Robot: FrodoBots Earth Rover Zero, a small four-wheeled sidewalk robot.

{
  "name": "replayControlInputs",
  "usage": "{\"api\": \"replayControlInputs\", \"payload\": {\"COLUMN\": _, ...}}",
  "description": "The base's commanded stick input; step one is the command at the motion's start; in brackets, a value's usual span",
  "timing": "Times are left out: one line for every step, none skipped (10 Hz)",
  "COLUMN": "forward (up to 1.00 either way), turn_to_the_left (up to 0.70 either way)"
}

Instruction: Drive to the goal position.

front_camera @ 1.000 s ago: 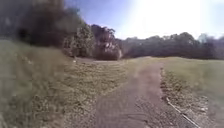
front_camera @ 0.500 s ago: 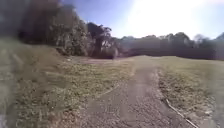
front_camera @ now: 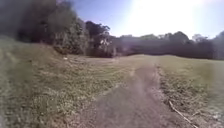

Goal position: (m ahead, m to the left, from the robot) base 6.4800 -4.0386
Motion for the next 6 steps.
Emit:
{"api": "replayControlInputs", "payload": {"forward": 0.3, "turn_to_the_left": -0.6}}
{"api": "replayControlInputs", "payload": {"forward": 0.3, "turn_to_the_left": -0.31}}
{"api": "replayControlInputs", "payload": {"forward": 0.3, "turn_to_the_left": 0.0}}
{"api": "replayControlInputs", "payload": {"forward": 0.3, "turn_to_the_left": 0.0}}
{"api": "replayControlInputs", "payload": {"forward": 0.3, "turn_to_the_left": 0.0}}
{"api": "replayControlInputs", "payload": {"forward": 0.3, "turn_to_the_left": 0.0}}
